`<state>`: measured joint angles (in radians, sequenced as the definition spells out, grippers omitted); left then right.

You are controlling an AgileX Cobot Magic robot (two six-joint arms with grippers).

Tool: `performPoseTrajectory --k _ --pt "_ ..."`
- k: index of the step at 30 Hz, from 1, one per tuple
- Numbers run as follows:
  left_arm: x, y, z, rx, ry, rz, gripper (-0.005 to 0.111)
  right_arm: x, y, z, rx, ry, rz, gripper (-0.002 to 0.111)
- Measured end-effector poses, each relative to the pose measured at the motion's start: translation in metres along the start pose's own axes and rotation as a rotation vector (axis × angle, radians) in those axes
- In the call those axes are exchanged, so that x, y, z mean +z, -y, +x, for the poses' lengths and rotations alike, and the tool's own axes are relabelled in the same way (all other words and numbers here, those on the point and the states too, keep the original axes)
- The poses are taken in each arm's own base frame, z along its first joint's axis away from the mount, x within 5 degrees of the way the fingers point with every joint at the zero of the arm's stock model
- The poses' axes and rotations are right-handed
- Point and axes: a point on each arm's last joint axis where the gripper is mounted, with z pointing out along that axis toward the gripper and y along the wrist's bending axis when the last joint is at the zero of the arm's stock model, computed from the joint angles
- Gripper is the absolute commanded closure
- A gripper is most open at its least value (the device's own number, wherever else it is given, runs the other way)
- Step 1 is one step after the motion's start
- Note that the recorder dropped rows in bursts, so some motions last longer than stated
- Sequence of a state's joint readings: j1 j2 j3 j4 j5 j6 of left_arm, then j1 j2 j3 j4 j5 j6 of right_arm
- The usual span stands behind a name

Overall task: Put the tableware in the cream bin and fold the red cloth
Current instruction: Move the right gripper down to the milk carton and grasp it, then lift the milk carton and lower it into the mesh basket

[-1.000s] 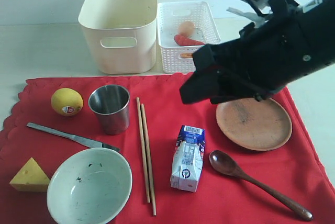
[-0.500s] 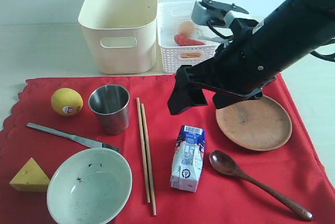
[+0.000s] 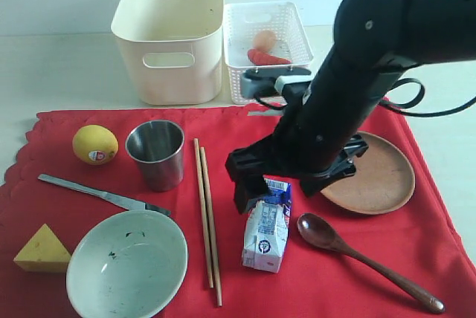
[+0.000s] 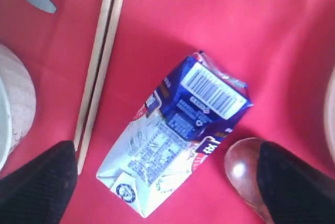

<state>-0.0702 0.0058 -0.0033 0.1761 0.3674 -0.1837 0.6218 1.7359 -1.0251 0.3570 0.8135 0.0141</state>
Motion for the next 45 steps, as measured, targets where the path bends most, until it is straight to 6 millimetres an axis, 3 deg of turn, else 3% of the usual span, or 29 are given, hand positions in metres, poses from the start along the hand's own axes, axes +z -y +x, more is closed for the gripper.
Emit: performPoseTrajectory --k 7,17,21,24,29,33,45 --pt "0.0 0.0 0.0 0.0 0.0 0.0 0.107 0.025 0.001 0.0 0.083 -0.041 0.073 0.02" --pt "0.0 0.0 0.0 0.0 0.0 0.0 0.107 0.039 -0.004 -0.006 0.196 -0.02 0.004 0.021" --pt "0.0 0.0 0.0 0.0 0.0 0.0 0.107 0.046 -0.004 -0.011 0.213 -0.028 0.007 0.026" --pt "0.0 0.0 0.0 0.0 0.0 0.0 0.107 0.05 -0.004 -0.017 0.224 -0.029 0.02 0.04" --pt "0.0 0.0 0.0 0.0 0.0 0.0 0.107 0.053 -0.004 -0.025 0.22 -0.035 0.039 0.082" --pt "0.0 0.0 0.0 0.0 0.0 0.0 0.107 0.054 -0.005 -0.027 0.222 -0.036 0.038 0.105" --pt "0.0 0.0 0.0 0.0 0.0 0.0 0.107 0.053 -0.006 -0.029 0.224 -0.014 0.031 0.108"
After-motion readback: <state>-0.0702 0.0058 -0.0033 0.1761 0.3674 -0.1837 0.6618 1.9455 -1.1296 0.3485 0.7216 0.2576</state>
